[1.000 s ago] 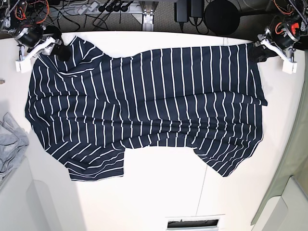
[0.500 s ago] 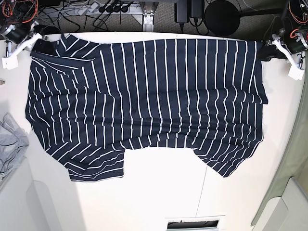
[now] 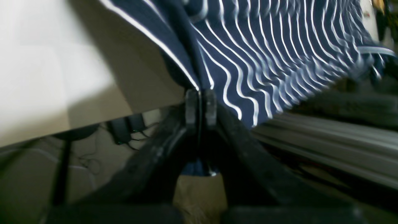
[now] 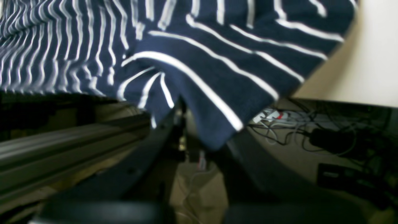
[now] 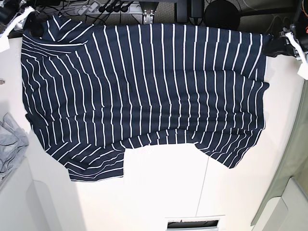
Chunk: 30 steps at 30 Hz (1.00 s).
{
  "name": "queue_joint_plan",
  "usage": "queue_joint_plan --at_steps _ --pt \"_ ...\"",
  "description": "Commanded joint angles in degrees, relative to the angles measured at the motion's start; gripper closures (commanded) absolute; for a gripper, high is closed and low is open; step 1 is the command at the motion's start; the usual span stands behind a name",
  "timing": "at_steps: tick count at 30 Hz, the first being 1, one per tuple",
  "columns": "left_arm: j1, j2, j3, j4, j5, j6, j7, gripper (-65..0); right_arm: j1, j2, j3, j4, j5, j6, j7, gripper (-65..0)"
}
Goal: Layout the t-shirt on the table in an organized manner, then fold the t-shirt properly
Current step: 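Lift the shirt edge with both grippers and stretch it taut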
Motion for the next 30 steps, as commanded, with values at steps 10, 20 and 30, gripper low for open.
queue_joint_plan --at_steps 10,20,30 --pt "0.33 -1.62 -6.62 0.85 -4.07 -0.28 -1.97 0.0 -1.84 0.76 0.55 9.44 1.14 0.48 0.94 0.0" --pt "-8.13 -1.62 -1.77 0.79 10.88 -0.28 -13.57 0.0 4.63 0.76 0.26 9.03 -1.51 0.46 3.52 0.0" --pt "-17.16 -1.55 9.88 -2.32 27.34 -0.28 -25.73 0.0 17.59 0.76 -1.86 -2.95 -2.34 0.46 4.04 0.0"
